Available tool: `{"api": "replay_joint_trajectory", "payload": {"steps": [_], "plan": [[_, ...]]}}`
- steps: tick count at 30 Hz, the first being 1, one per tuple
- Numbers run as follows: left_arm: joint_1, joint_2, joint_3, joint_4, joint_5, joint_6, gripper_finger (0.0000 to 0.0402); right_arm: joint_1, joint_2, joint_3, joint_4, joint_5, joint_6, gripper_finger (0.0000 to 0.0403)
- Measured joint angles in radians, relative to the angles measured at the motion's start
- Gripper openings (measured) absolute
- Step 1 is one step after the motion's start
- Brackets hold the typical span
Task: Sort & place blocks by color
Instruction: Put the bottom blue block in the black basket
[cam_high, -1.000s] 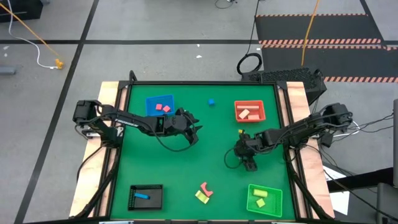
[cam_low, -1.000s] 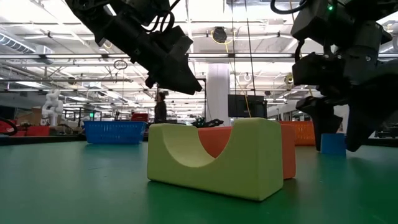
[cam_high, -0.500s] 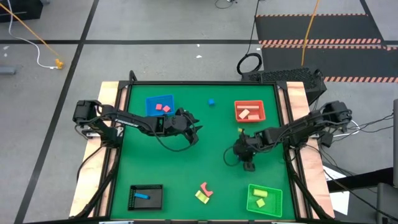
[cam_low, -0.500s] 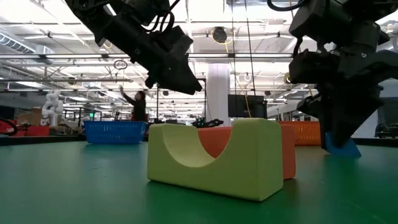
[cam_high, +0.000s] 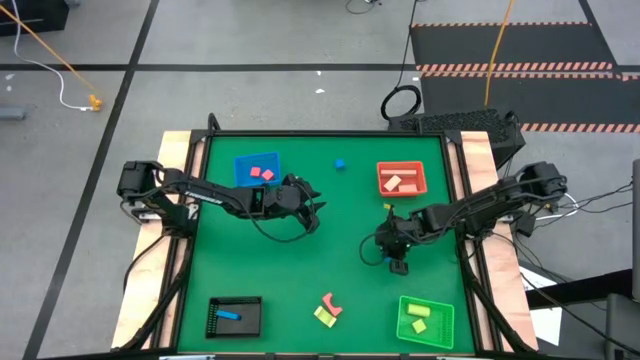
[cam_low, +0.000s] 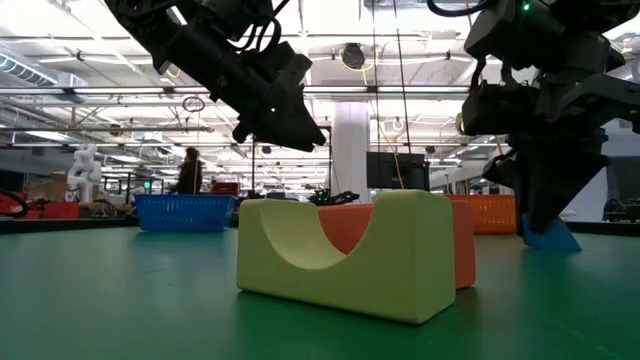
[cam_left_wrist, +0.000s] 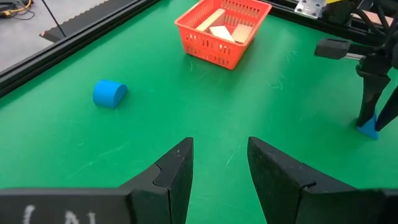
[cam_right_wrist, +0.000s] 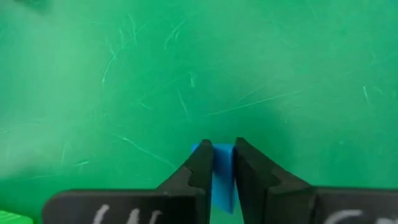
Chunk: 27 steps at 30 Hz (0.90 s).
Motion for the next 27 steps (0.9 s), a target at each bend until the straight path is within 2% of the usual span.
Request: {"api": "replay_joint_trajectory", "payload": {"steps": [5, 10, 15, 27], "plan": [[-0.01, 0.0, 0.0, -0.001, 0.02, 0.024, 0.0154, -0.001, -0.056, -0.004, -0.005, 0.003, 0.017, 0.0024], [-0.052, 0.002, 0.0, 0.002, 0.036, 0.131, 0.0154, -0.012, -0.137, -0.004, 0.04, 0.005, 0.037, 0.0004], [-0.084, 0.003, 0.0, 0.006, 0.037, 0.137, 0.0154, -0.013, -0.182, -0.002, 0.098, 0.038, 0.042, 0.0001], [-0.11, 0.003, 0.0, 0.012, 0.037, 0.127, 0.0154, -0.013, -0.15, -0.002, 0.099, 0.054, 0.052, 0.0001]]}}
